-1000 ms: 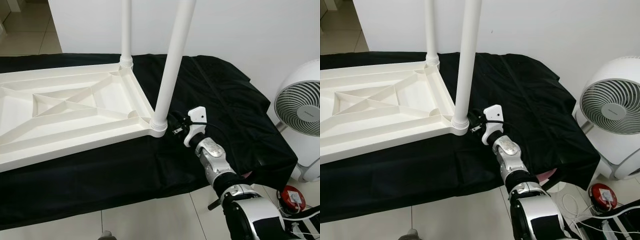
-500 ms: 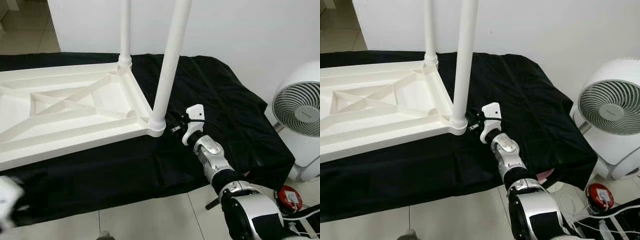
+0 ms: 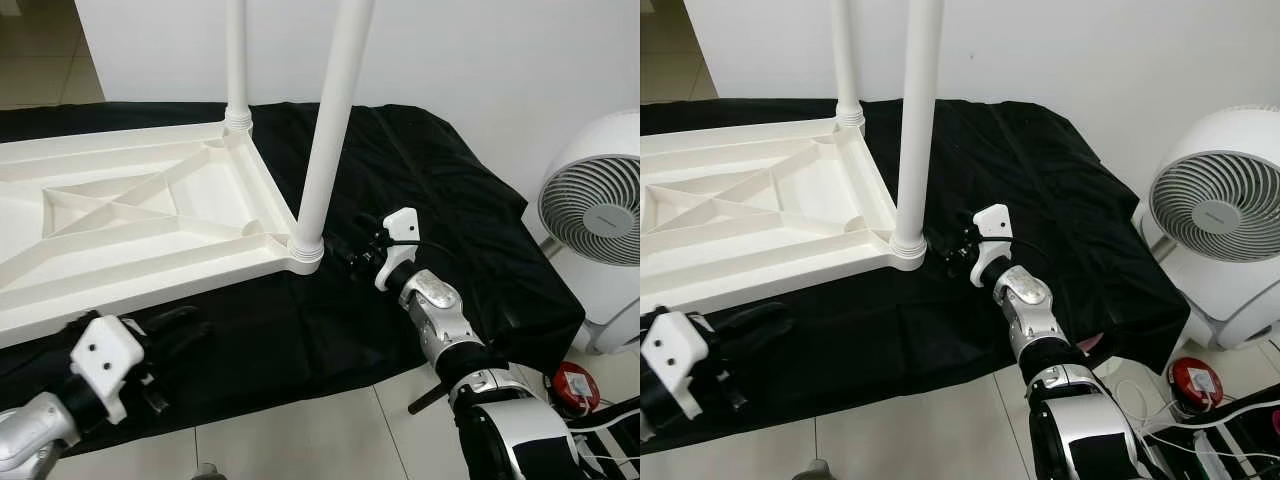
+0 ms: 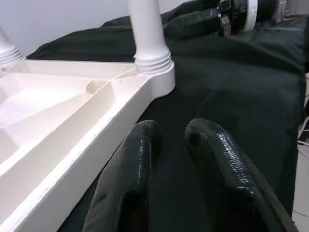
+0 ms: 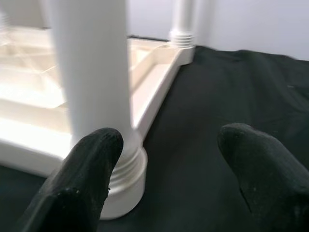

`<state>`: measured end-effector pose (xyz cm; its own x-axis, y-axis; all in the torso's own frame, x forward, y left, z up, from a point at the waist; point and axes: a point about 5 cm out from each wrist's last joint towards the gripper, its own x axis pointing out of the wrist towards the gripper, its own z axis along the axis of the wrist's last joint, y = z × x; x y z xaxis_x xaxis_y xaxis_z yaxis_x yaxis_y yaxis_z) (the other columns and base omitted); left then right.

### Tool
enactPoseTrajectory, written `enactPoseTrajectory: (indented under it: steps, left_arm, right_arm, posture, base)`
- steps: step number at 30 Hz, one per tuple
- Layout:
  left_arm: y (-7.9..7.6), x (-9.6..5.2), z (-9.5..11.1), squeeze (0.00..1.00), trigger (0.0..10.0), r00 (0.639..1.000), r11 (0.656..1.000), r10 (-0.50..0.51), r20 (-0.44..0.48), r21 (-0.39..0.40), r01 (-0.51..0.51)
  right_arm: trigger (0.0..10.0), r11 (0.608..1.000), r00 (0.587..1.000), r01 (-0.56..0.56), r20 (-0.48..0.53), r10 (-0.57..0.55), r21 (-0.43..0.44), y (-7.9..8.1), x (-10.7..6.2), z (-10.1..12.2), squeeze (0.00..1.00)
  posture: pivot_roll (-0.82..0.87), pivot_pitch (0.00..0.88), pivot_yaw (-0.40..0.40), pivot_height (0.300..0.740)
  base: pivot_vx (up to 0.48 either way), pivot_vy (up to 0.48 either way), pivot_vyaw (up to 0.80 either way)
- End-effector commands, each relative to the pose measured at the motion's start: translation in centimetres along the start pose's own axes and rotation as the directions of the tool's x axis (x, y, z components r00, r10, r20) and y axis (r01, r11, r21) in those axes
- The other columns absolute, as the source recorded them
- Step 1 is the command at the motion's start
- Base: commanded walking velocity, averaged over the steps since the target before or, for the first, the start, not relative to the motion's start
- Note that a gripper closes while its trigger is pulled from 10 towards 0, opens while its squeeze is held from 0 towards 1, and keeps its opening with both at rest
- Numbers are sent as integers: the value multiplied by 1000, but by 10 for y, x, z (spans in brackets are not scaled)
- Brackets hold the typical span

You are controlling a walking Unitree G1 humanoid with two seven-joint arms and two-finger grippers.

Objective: Building children table

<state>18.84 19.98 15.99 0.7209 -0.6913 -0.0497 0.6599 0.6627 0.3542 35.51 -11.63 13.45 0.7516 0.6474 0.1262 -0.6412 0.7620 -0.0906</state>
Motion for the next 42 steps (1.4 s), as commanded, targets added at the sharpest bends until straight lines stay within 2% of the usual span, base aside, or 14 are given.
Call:
enactPoseTrajectory:
  steps: [1,11,18,27,29,35,42]
  left_arm:
    - [-3,9,4,0,10000,1000,1000,9,4,1,-9]
    - [-11,23,11,0,10000,999,999,-40,29,-1,40]
    - [-25,37,24,0,10000,986,988,-155,66,19,154]
    - [-29,40,29,0,10000,980,983,-181,77,14,180]
    - [-29,40,33,0,10000,978,981,-194,81,15,194]
    - [-31,40,35,0,10000,975,978,-210,76,18,210]
    - [-32,43,35,0,10000,973,976,-218,75,18,217]
  right_arm:
    - [10000,998,998,-60,-18,60,-1,-2,-5,0,0]
    - [10000,990,988,-143,-49,143,11,-12,-6,6,0]
    - [10000,994,992,-108,-58,109,29,-11,16,15,0]
    - [10000,990,990,-127,-53,131,67,-5,26,17,0]
    - [10000,978,979,-185,-73,192,99,1,30,17,0]
    - [10000,951,946,-299,-104,307,85,-1,25,18,0]
    - [10000,958,950,-282,-124,286,51,-7,25,20,0]
  posture:
    - [234,52,-131,740]
    - [222,57,-149,740]
    - [236,70,-162,740]
    - [241,81,-153,740]
    - [252,88,-147,740]
    - [255,93,-149,740]
    - [252,87,-151,740]
  base:
    - [0,0,0]
    - [0,0,0]
    - [0,0,0]
    - [0,0,0]
    - [0,0,0]
    - [0,0,0]
    - [0,0,0]
